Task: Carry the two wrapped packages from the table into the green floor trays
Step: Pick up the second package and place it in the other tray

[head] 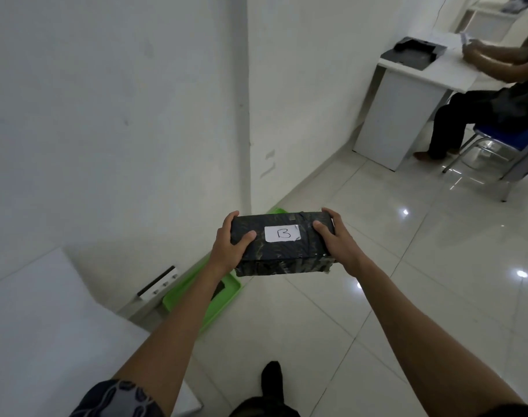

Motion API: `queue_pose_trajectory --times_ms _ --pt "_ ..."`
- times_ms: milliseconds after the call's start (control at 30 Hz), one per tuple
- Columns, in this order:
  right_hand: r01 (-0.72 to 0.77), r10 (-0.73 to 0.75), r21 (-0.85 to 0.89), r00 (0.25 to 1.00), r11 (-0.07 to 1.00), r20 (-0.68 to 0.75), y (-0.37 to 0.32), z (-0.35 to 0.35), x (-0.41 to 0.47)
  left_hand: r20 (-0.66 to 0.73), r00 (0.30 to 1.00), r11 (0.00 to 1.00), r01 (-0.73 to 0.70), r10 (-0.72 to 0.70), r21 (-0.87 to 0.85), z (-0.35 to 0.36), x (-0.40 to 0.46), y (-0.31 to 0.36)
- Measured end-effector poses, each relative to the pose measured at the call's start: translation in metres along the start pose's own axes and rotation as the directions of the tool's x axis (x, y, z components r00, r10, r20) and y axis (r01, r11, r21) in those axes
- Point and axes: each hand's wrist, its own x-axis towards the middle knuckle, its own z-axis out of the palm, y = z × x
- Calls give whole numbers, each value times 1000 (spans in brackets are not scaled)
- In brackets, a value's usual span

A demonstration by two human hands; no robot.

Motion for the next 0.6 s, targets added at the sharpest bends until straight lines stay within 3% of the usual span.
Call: queue_pose_trajectory --times_ms 267,600 --pt "8 -8 3 1000 1000 10 -36 -58 144 -3 1000 1000 0 0 18 46 140 46" --pt "59 -55 -20 985 998 164 -63 -137 331 -172 982 997 73 -74 -15 129 277 79"
